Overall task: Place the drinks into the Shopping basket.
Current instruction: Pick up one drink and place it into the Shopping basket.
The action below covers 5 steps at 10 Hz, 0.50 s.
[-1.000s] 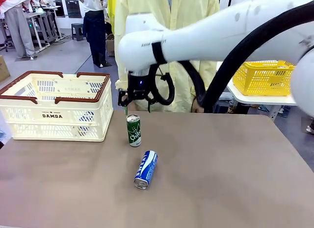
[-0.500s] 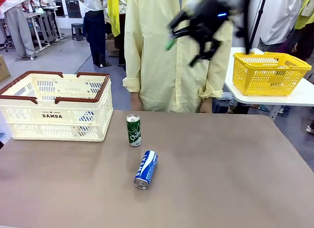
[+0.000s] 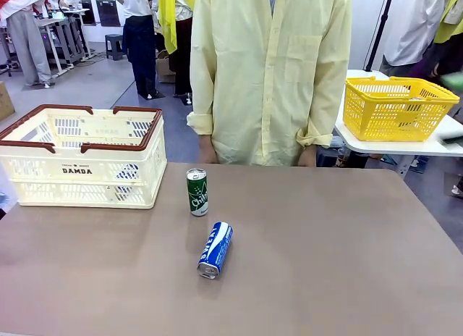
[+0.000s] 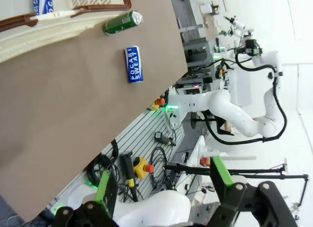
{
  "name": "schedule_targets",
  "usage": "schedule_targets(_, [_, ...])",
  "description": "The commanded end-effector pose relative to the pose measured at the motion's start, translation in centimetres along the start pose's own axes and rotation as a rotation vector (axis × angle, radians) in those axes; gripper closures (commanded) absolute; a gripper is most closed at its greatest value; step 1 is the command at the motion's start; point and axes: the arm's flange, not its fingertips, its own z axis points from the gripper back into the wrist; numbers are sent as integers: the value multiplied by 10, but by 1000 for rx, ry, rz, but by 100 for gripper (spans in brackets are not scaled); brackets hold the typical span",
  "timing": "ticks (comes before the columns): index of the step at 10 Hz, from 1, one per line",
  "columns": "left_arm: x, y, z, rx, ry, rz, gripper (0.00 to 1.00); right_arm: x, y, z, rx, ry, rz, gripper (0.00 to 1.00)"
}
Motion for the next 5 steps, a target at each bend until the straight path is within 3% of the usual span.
schedule_targets(1, [-1,-3,1,-6,-2,5,0,-4,-75,59,86,-4,45,0])
schedule_targets(3, [-1,-3,1,-6,-2,5,0,18,-114,42,109,55,8,0])
schedule_targets(4, [-1,-3,1,-6,-2,5,0,43,-120,10,-68,134,-22,0])
schedule_targets(5, [-1,-3,1,-6,-2,5,0,-27,-109,57,140,-28,5,0])
